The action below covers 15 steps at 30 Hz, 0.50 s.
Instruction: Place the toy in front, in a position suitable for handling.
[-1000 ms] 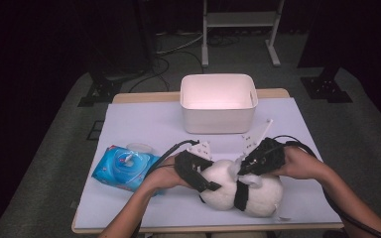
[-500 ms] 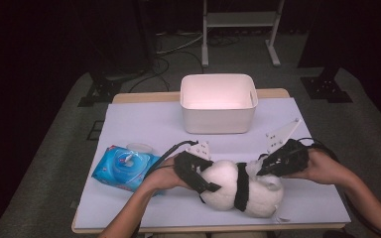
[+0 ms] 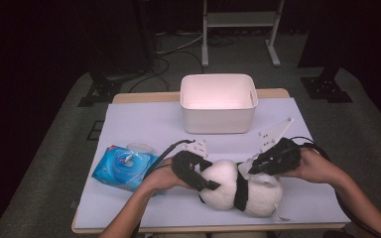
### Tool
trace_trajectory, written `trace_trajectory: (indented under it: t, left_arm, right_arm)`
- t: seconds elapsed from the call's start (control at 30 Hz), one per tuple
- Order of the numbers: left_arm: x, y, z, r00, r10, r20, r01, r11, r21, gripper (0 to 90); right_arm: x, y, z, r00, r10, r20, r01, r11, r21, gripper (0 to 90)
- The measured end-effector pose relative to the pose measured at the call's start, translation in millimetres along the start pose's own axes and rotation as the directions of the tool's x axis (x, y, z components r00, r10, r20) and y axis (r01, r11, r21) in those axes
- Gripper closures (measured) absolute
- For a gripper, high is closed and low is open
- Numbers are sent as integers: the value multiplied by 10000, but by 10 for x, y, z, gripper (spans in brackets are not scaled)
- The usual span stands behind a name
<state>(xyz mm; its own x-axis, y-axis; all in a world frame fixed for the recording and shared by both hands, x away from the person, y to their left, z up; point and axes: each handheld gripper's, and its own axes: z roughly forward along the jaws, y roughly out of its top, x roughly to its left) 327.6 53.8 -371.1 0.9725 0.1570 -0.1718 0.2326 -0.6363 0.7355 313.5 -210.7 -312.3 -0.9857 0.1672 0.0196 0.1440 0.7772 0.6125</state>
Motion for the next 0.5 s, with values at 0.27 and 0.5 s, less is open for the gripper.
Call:
trace_trajectory:
  t: [0.27, 0.5]
  left_arm:
    - [-61, 90, -23, 9989, 445, -156, -444, 9990, 46, 274]
    - [-52, 21, -52, 9986, 435, -316, -430, 9989, 163, 279]
  right_arm:
    - [-37, 215, 165, 9994, -307, -186, 312, 9992, 232, 812]
    - [-29, 240, 163, 9989, -406, -235, 418, 9977, 532, 812]
